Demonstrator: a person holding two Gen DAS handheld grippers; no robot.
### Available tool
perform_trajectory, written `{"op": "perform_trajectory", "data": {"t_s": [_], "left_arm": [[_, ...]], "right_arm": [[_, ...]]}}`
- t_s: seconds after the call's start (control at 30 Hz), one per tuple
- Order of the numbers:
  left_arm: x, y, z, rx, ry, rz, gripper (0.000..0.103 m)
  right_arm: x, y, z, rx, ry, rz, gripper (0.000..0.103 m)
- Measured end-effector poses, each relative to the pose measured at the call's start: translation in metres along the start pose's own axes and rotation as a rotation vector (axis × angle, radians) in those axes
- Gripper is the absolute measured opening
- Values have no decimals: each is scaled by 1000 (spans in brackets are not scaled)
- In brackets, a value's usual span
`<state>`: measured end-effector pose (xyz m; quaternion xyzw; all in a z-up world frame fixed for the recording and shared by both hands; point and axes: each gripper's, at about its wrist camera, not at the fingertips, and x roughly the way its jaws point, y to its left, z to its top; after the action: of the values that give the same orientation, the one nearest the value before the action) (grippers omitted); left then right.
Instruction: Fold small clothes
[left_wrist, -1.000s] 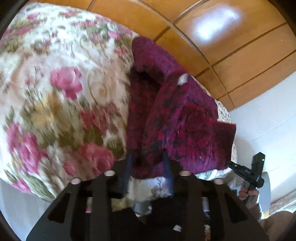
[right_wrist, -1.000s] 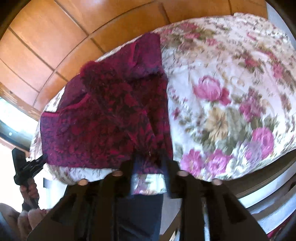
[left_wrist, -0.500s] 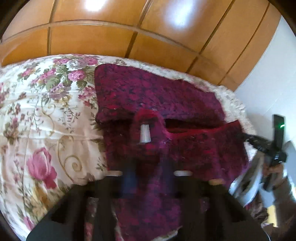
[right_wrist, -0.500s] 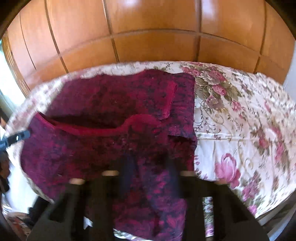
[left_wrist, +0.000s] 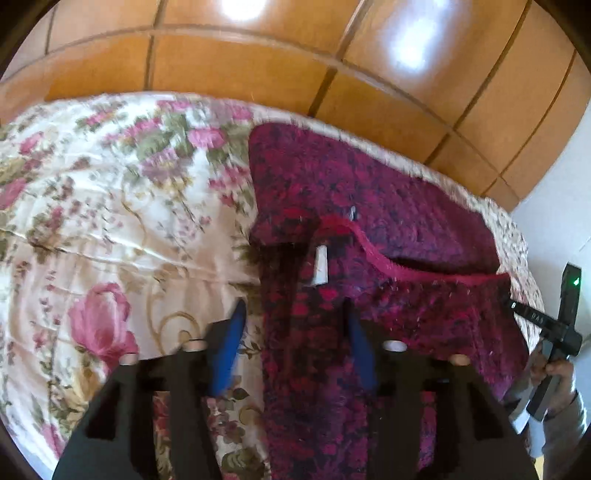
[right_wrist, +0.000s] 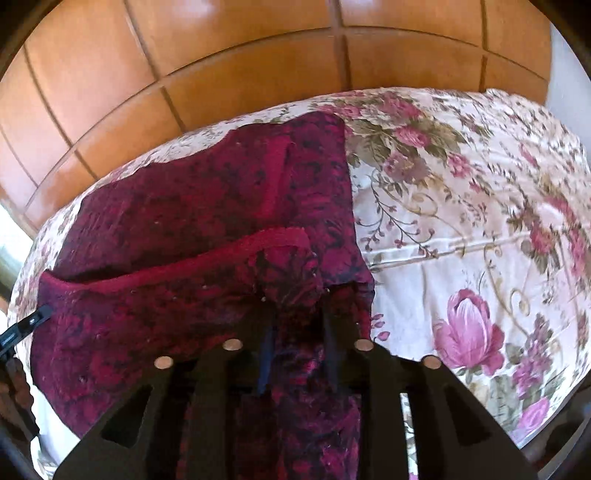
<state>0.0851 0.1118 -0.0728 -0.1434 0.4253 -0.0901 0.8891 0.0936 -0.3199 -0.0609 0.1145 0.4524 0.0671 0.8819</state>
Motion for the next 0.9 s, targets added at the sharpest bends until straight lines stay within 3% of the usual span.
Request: {"op": "perform_trajectory", "data": {"t_s": [0.03,0.2,0.4,0.6,0.77,0.9], "left_arm": [[-5,-1,1,11,-10,-3,56],[-14,-11,1,103,-36,36,56],[-10,-20,1,146,-53,66,56],[-12,-24,-1,171,-63,81,56],[-13,-25,-3,178,-57,79,42],[-15,-27,-6,187,-58,70,35]], "right_arm": [[2,-3,-1,10,3,-1,37],[2,-6,-4,31,-6,6,40],[-10,7,-6,-6,-26,-38,52],[-19,16,-8,-39,-36,-48,53],[-21,22,-10,-60,-33,-48,53],[-22,24,-12,-73,-24,-56,44]]}}
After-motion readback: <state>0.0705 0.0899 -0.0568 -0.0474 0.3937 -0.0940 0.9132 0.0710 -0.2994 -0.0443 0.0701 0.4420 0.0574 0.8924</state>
